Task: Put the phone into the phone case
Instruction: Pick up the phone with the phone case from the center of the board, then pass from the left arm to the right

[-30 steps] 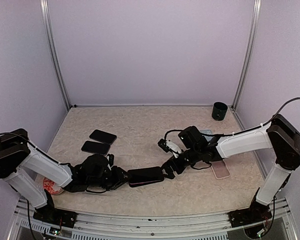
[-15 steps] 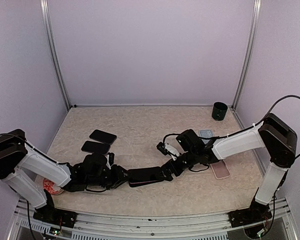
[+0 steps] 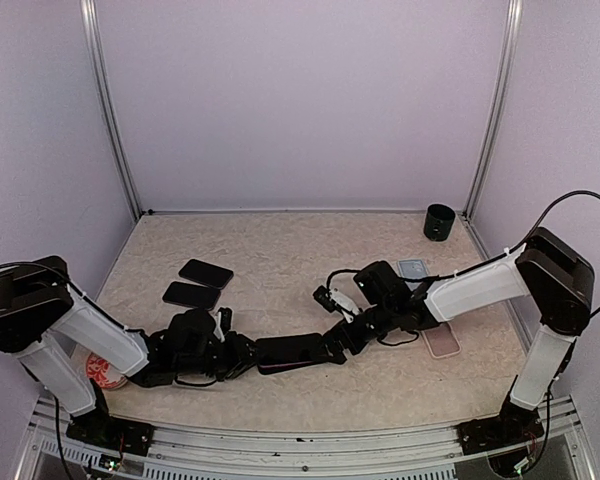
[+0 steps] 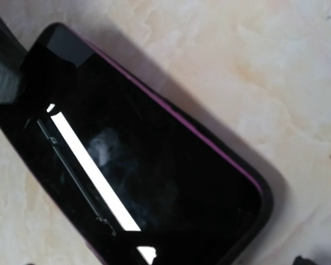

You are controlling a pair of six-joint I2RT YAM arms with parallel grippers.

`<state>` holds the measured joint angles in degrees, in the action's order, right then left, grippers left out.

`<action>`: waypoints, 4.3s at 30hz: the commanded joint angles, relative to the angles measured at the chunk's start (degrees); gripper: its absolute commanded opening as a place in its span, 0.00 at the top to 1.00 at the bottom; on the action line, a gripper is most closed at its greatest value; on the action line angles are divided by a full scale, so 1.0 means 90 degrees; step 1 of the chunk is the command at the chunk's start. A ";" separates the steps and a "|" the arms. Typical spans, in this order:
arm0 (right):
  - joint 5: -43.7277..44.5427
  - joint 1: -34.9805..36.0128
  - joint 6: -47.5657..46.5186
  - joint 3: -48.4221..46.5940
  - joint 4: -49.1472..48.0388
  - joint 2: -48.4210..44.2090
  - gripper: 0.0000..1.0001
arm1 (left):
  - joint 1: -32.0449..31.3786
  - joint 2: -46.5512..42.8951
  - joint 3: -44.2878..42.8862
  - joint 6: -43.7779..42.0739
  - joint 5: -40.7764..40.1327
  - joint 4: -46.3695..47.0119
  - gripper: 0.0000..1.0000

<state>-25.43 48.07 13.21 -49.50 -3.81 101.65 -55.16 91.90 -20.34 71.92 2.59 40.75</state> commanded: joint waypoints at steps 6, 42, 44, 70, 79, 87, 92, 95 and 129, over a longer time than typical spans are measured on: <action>-0.0207 -0.0047 0.0108 0.0177 -0.0330 0.0056 0.00 | 0.0015 0.0200 0.0210 0.0110 0.0146 0.0873 0.86; -0.0939 -0.0357 0.0988 0.0699 -0.1195 -0.0630 0.00 | 0.0040 0.0468 0.1104 0.0379 0.0356 0.3620 1.00; -0.1047 -0.0357 0.1080 0.0722 -0.1343 -0.0604 0.00 | 0.0031 0.0473 0.1133 0.0378 0.0361 0.3754 1.00; -0.1529 -0.0372 0.1839 0.0964 -0.2296 -0.0257 0.00 | -0.0084 0.0072 0.1216 0.0124 0.0415 0.4618 1.00; -0.2353 -0.0372 0.2898 0.1376 -0.3961 -0.0067 0.05 | -0.0198 -0.0041 0.1093 -0.0071 0.0457 0.4476 1.00; -0.2565 -0.0327 0.3362 0.1418 -0.4488 -0.0013 0.09 | -0.0271 0.0191 0.0963 -0.0086 0.0503 0.4664 1.00; -0.2628 -0.0247 0.3627 0.1464 -0.4849 0.0084 0.11 | -0.0296 0.0303 0.0912 -0.0120 0.0503 0.4756 1.00; -0.2688 -0.0209 0.3779 0.1492 -0.5070 0.0147 0.14 | -0.0305 0.0358 0.0895 -0.0125 0.0518 0.4808 1.00; -0.3239 -0.0107 0.4442 0.1459 -0.5761 0.0405 0.91 | -0.0399 0.0717 0.1015 -0.0110 0.0601 0.5076 0.88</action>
<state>-54.08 45.95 56.97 -35.70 -55.64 106.30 -58.33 99.07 -11.25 69.56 7.70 83.18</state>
